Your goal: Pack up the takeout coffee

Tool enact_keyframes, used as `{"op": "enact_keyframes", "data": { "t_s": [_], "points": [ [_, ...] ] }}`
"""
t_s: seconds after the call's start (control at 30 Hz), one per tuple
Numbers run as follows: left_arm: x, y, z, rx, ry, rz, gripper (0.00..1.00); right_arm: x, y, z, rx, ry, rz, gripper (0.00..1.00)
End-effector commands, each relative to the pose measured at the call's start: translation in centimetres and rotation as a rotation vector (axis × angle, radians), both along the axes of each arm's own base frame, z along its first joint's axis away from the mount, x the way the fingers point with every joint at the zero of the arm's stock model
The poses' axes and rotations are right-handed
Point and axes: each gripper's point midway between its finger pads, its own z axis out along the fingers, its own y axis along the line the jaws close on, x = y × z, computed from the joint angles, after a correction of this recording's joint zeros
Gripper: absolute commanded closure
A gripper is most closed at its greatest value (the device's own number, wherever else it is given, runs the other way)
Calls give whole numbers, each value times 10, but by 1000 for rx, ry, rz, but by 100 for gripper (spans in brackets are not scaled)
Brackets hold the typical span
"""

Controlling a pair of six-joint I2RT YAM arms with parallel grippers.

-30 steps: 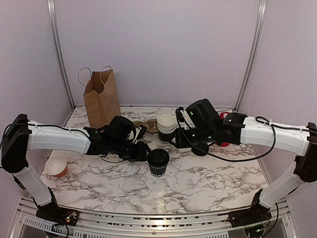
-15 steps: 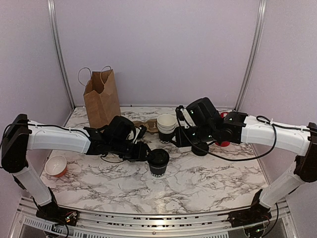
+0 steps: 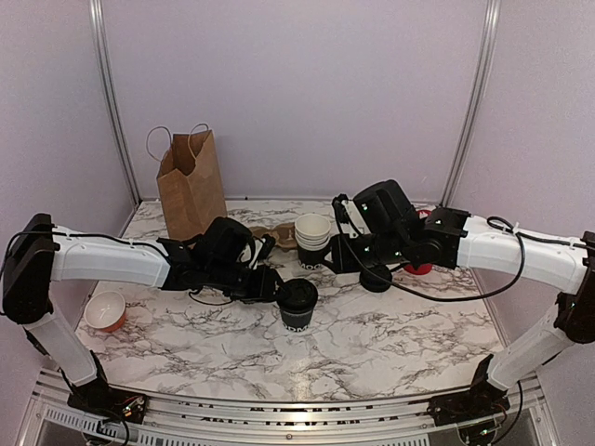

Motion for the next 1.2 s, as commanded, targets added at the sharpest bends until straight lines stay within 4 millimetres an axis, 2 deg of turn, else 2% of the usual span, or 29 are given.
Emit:
{"op": "enact_keyframes", "data": {
  "t_s": [0.0, 0.17, 0.33, 0.43, 0.6, 0.67, 0.73, 0.83, 1.1, 1.17],
  "points": [
    [-2, 3, -16, 47, 21, -5, 60, 4, 1, 27, 42, -44, -4, 68],
    [-2, 3, -16, 46, 22, -7, 60, 3, 7, 19, 52, -21, 13, 68],
    [-2, 2, -16, 46, 22, -8, 60, 3, 11, -14, 70, 49, 21, 68],
    [-2, 2, -16, 46, 22, -7, 60, 0, 14, -43, 82, 110, 29, 68],
    [-2, 1, -18, 46, 26, -12, 60, -23, 13, -115, 34, 282, 53, 69],
    [-2, 0, -18, 46, 26, -15, 60, -30, 10, -129, 17, 314, 55, 70],
    [-2, 0, -18, 44, 26, -15, 60, -28, 8, -123, 12, 296, 43, 70],
    [-2, -1, -18, 44, 25, -16, 60, -18, 3, -104, -8, 239, 13, 70],
    [-2, 0, -18, 45, 21, -18, 60, 8, 6, -8, 58, 24, -3, 69],
    [-2, 0, -18, 45, 22, -20, 60, 12, 6, 11, 72, -14, -9, 69]
  ]
}}
